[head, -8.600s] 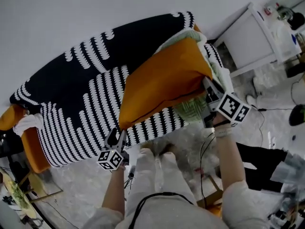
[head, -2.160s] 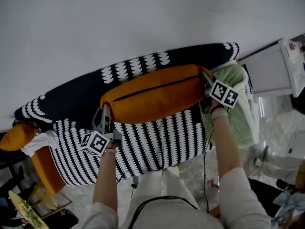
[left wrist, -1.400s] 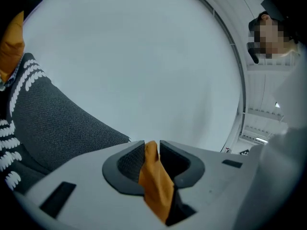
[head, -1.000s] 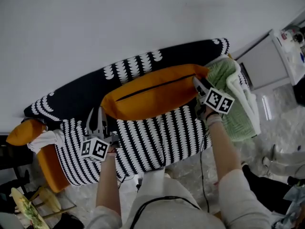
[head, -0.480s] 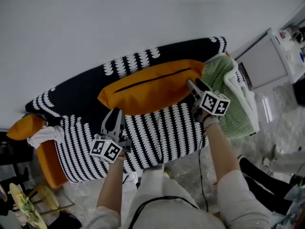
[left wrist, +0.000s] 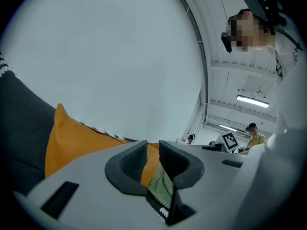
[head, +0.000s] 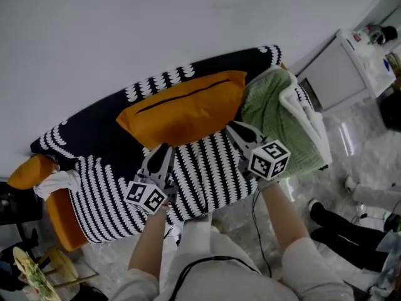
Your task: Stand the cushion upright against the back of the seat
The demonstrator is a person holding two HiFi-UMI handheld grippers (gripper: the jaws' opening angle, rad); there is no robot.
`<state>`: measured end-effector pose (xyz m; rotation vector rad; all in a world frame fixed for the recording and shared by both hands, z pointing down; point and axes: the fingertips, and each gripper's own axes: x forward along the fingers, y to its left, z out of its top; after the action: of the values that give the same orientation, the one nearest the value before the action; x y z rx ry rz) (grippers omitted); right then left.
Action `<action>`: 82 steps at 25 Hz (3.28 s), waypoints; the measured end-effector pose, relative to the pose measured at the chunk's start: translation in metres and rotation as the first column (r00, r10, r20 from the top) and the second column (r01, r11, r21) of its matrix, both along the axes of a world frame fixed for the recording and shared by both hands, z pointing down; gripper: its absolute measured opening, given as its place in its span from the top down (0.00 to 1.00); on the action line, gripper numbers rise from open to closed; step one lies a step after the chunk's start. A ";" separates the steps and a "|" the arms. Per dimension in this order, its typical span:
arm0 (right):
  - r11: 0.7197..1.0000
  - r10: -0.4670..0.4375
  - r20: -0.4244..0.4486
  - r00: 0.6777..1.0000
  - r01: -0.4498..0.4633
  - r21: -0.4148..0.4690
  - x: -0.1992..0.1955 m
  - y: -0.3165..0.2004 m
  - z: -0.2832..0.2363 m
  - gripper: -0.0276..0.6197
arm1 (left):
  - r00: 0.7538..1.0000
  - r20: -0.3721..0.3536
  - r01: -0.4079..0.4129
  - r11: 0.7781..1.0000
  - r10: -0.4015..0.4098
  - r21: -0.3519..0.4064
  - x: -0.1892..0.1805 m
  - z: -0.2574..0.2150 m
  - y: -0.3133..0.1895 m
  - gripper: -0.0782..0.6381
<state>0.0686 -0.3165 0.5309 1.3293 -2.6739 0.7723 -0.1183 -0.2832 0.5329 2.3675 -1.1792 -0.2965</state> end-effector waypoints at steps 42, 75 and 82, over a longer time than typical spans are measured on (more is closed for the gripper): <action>0.959 -0.205 -0.073 0.976 0.215 0.186 -0.094 0.243 -0.172 0.93 | 0.970 0.076 -0.237 0.966 0.230 0.101 0.067 -0.162 0.195 0.86; 0.972 -0.061 -0.092 0.994 0.080 0.220 -0.069 0.267 -0.183 0.93 | 0.985 0.149 -0.091 0.995 0.083 0.044 0.020 -0.146 0.213 0.86; 0.970 -0.100 -0.082 0.992 0.116 0.214 -0.081 0.272 -0.179 0.93 | 0.984 0.157 -0.089 0.996 0.083 0.031 0.010 -0.144 0.217 0.86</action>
<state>-0.0129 -0.0441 0.3521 1.2125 -2.8123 0.4217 -0.1088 -0.0667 0.3887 2.5054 -1.1447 -0.1072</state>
